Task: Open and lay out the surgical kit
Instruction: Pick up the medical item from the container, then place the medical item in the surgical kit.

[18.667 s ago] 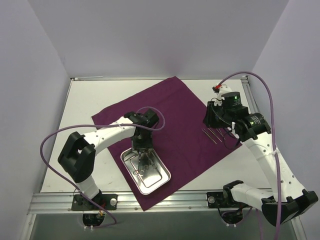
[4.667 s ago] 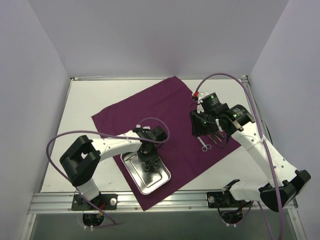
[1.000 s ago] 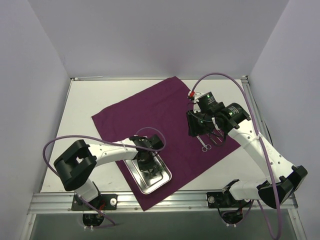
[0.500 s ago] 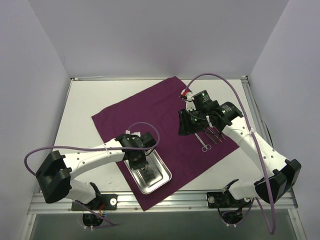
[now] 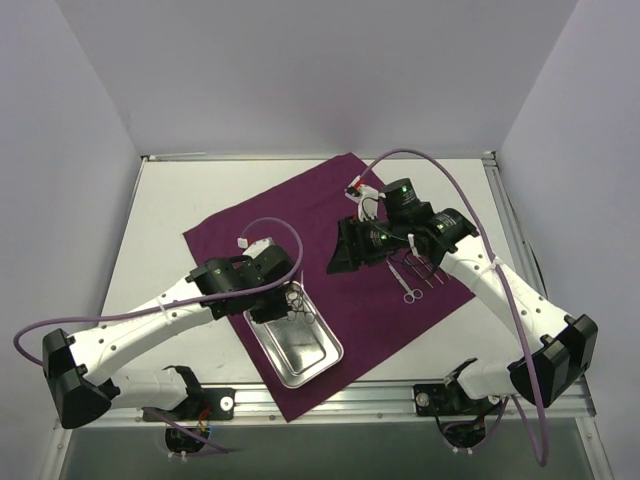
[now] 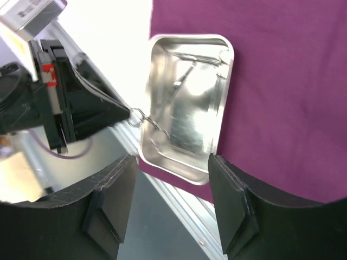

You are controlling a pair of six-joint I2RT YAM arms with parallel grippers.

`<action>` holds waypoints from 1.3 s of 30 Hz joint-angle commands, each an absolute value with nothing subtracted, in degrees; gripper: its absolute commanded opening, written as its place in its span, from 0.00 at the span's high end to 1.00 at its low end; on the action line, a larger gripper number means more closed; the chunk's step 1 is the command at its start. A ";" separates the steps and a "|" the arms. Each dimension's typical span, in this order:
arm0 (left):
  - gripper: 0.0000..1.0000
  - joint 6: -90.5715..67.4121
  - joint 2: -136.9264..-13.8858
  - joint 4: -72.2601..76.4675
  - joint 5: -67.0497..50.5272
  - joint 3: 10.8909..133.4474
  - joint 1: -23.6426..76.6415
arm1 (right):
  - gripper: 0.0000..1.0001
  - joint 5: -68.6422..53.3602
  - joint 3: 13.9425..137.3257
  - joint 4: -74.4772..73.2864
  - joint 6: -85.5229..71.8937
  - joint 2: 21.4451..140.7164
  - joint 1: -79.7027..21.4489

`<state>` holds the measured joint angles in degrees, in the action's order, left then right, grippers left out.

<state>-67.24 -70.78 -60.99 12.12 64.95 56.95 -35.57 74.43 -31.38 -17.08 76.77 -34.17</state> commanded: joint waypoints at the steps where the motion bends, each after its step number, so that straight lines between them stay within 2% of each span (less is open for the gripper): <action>1: 0.98 -66.01 -69.26 -62.49 13.80 70.47 56.78 | 0.44 -40.26 75.23 -24.79 -21.70 76.11 -34.28; 6: 0.98 -64.60 -70.66 -62.14 13.89 75.40 56.51 | 0.44 -39.02 79.01 -26.01 -25.74 80.94 -34.19; 14: 0.98 -60.73 -72.16 -62.14 13.18 82.35 54.05 | 0.46 -39.90 77.17 -23.12 -29.09 82.97 -34.28; 32: 0.98 -59.85 -71.89 -60.12 11.69 83.58 52.82 | 0.55 -43.15 75.76 -16.79 -32.78 90.26 -34.45; 36: 0.98 -59.85 -72.33 -59.68 11.51 83.15 52.73 | 0.62 -44.91 73.74 -14.34 -34.27 91.40 -34.98; 39: 0.98 -59.94 -72.07 -58.89 11.25 82.18 52.73 | 0.74 -47.36 72.42 -10.74 -35.94 92.11 -35.68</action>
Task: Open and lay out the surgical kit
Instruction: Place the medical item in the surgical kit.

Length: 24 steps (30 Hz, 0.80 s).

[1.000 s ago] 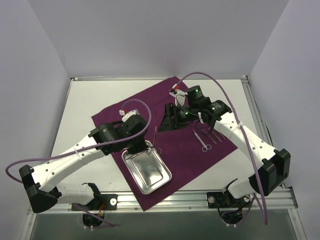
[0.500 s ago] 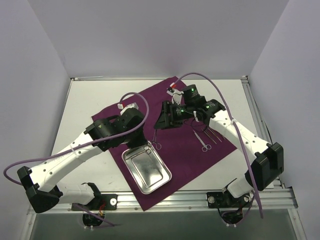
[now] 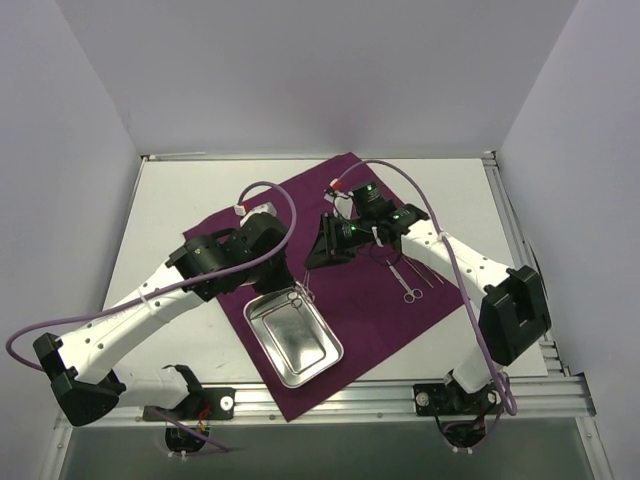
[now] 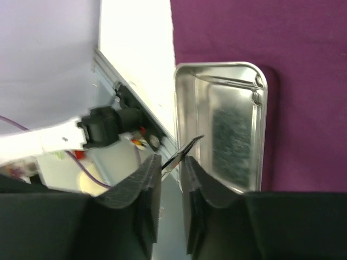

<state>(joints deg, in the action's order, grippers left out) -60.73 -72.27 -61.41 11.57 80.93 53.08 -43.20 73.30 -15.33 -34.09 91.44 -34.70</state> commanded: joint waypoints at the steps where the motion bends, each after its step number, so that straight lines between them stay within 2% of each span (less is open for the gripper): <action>1: 0.98 -59.94 -71.98 -58.36 11.25 82.00 52.65 | 0.84 -47.72 72.07 -9.77 -36.47 92.20 -35.77; 3: 0.98 -59.85 -72.16 -58.18 11.16 81.83 52.65 | 1.00 -49.47 71.81 -7.57 -37.79 92.02 -35.86; 7: 0.97 -59.33 -72.42 -58.36 10.90 81.83 52.21 | 1.00 -48.53 73.38 -8.78 -37.18 90.45 -35.60; 8: 0.88 -59.24 -71.73 -58.27 10.81 81.57 52.21 | 1.00 -47.65 74.35 -9.75 -36.66 90.00 -35.60; 9: 0.75 -59.06 -71.02 -57.92 10.64 81.04 52.21 | 1.00 -47.03 74.70 -11.23 -35.78 89.13 -35.33; 10: 0.58 -58.98 -70.32 -57.22 10.63 79.90 51.95 | 1.00 -46.67 74.88 -12.03 -35.42 88.86 -34.98; 12: 0.50 -58.54 -67.86 -55.99 9.50 78.14 51.68 | 1.00 -45.88 75.76 -15.10 -33.50 88.07 -34.72; 13: 0.41 -57.40 -66.98 -53.20 8.10 75.61 51.33 | 1.00 -45.53 76.02 -16.25 -32.88 87.89 -34.37; 18: 0.37 -55.37 -68.02 -45.89 -2.00 71.81 50.18 | 1.00 -39.82 80.85 -23.19 -31.73 87.19 -33.93; 24: 0.34 -55.11 -72.16 -42.28 -1.84 74.61 51.68 | 1.00 -36.66 86.13 -27.15 -32.17 88.07 -34.63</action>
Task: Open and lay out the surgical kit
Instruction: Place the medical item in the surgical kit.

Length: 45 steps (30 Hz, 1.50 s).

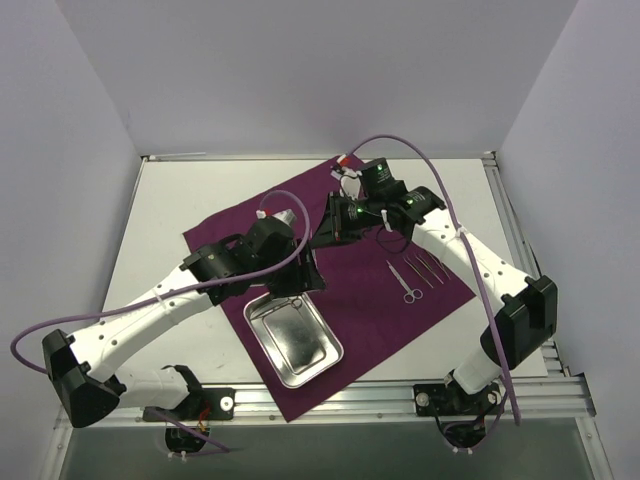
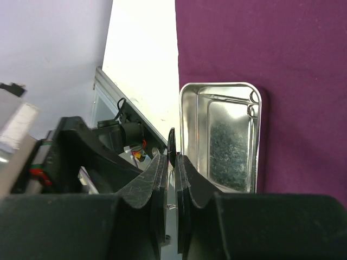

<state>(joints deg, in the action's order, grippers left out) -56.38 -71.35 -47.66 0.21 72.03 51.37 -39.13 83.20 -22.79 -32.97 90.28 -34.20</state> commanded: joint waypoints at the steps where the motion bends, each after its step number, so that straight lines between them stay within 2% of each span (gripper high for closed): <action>1: 0.33 -54.85 -72.33 -41.49 -2.28 74.71 51.68 | 1.00 -36.48 86.48 -27.51 -31.99 88.15 -34.72; 4: 0.33 -54.76 -73.47 -41.04 -3.07 75.06 51.68 | 1.00 -36.12 86.48 -27.95 -31.90 87.89 -34.89; 6: 0.40 -54.76 -74.44 -41.48 -3.60 75.23 51.68 | 1.00 -35.95 86.57 -27.95 -31.90 87.72 -34.98; 7: 0.56 -54.76 -74.70 -41.40 -3.86 75.06 51.68 | 1.00 -35.77 86.75 -28.04 -31.90 87.54 -35.15; 9: 0.74 -55.02 -74.62 -41.57 -3.87 74.80 51.59 | 1.00 -34.81 87.53 -29.34 -30.95 87.54 -35.42; 10: 0.80 -55.11 -74.45 -41.66 -3.95 74.62 51.42 | 0.96 -34.28 87.89 -30.14 -30.33 87.63 -35.59; 12: 0.98 -55.28 -74.01 -41.83 -4.04 74.09 50.98 | 0.80 -32.53 88.68 -32.16 -29.45 87.45 -35.68; 19: 0.98 -56.51 -71.46 -40.61 -2.82 72.16 49.83 | 0.66 -30.67 88.68 -33.92 -28.83 86.66 -36.30; 45: 0.98 -55.90 -73.74 -38.32 -5.01 74.09 47.99 | 0.71 -33.84 89.38 -32.70 -27.42 88.51 -39.81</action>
